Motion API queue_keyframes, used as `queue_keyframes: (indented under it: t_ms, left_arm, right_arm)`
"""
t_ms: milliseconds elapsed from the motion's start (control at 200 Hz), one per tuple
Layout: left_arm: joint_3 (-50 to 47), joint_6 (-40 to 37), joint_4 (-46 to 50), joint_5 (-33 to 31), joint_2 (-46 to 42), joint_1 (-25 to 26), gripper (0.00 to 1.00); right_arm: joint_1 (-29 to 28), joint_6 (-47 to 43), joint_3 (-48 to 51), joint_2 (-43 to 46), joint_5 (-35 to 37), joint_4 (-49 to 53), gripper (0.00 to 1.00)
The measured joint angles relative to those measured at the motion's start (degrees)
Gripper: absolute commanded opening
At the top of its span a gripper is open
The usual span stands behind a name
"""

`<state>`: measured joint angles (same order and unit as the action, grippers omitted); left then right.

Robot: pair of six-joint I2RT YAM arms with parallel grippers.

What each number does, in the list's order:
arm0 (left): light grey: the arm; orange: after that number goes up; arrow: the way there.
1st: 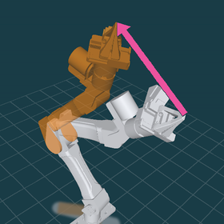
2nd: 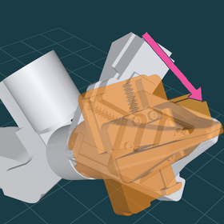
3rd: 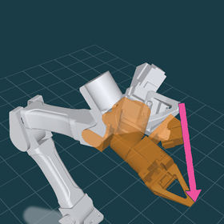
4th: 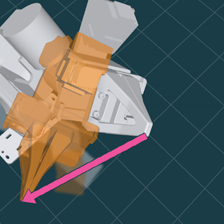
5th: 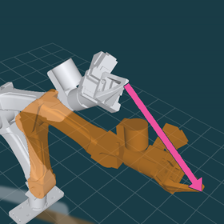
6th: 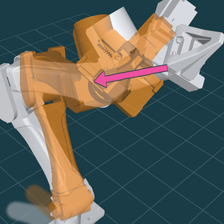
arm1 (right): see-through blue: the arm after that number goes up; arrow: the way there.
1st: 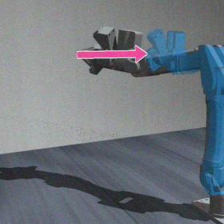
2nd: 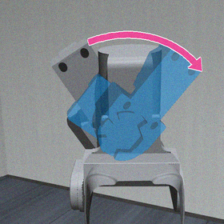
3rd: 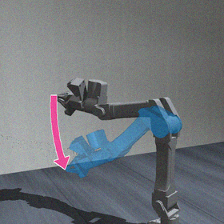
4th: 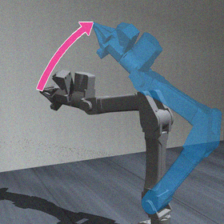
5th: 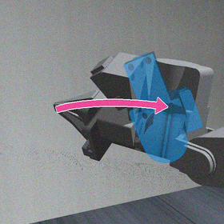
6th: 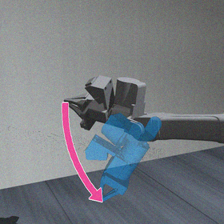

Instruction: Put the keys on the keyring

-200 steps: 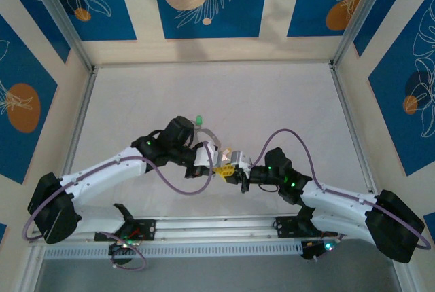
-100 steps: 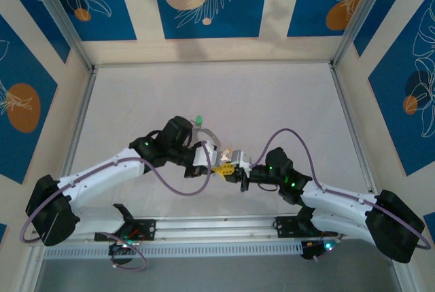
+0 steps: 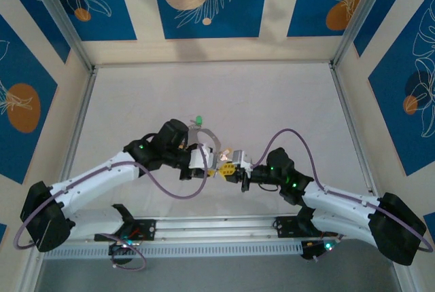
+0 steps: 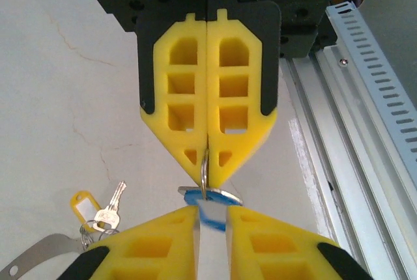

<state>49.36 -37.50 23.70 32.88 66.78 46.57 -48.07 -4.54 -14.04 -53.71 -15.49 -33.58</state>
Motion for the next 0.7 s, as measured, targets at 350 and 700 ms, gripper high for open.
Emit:
queue_keyframes:
  t_ms: [350,700]
  left_arm:
    - [0.0,-0.17,0.79,-0.11,0.55,0.0,0.21]
    - [0.0,0.28,0.68,1.57,1.73,-0.07,0.21]
  right_arm:
    - [-0.02,0.0,-0.07,-1.07,-0.98,0.2,0.0]
    - [-0.02,-0.11,-1.31,-2.14,-1.46,0.28,0.0]
